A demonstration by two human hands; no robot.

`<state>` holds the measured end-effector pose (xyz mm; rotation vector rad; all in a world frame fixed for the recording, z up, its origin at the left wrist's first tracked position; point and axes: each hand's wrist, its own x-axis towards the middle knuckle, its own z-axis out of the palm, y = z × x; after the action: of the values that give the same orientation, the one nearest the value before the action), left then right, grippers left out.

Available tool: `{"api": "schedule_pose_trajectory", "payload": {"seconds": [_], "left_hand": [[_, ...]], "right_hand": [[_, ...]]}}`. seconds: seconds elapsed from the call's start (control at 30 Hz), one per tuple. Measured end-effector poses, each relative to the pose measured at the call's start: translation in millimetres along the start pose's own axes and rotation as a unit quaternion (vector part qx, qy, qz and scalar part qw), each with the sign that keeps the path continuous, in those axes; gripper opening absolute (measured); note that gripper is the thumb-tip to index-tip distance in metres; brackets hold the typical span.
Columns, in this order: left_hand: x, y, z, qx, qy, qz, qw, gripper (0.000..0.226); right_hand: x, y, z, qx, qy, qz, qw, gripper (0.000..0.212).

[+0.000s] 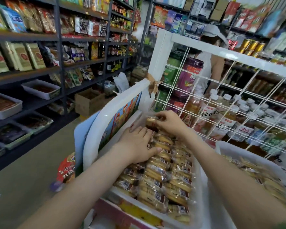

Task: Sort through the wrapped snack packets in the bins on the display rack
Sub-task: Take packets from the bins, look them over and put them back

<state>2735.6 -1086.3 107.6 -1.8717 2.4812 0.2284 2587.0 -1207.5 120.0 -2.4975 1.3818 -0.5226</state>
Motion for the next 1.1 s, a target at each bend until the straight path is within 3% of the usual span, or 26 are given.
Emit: {"api": "schedule_pose_trajectory", "payload": {"seconds": [0.1,0.27,0.47,0.57,0.63,0.73,0.8,0.97,1.1], "left_hand": [[0.9,0.4,1.6,-0.007,-0.011,0.001,1.0,0.08],[4.4,-0.2,2.2,-0.018,-0.011,0.007,1.0,0.082],[-2.0,3.8,-7.1,-0.135,0.09,0.002,0.987,0.068],[-17.9,6.6,-21.2,-0.284,0.147,-0.001,0.947,0.043],[-36.5,10.3,-28.6,-0.375,0.16,0.006,0.913,0.04],[-74.0,20.8,-27.9,-0.542,0.192,0.025,0.818,0.026],[-99.9,31.7,-19.4,-0.597,0.218,0.025,0.772,0.016],[-171.6,70.2,22.8,-0.727,0.168,-0.016,0.666,0.013],[-226.8,90.8,50.2,-0.723,0.102,-0.073,0.679,0.009]], "right_hand": [[-5.2,-0.3,-14.7,-0.034,0.05,-0.05,0.997,0.02],[-27.3,-8.9,-37.5,-0.019,0.11,-0.045,0.993,0.025],[-60.7,-32.2,-53.8,0.055,0.182,-0.009,0.982,0.02],[-86.4,-60.2,-66.2,0.194,0.22,0.054,0.955,0.015],[-108.2,-74.4,-69.9,0.298,0.234,0.083,0.922,0.012],[-149.8,-91.9,-64.4,0.395,0.225,0.092,0.886,0.016],[-182.5,-102.9,-53.8,0.436,0.223,0.09,0.867,0.02],[-277.2,-127.6,-15.3,0.5,0.256,0.117,0.819,0.017],[-344.2,-141.8,26.8,0.518,0.264,0.139,0.802,0.01]]}}
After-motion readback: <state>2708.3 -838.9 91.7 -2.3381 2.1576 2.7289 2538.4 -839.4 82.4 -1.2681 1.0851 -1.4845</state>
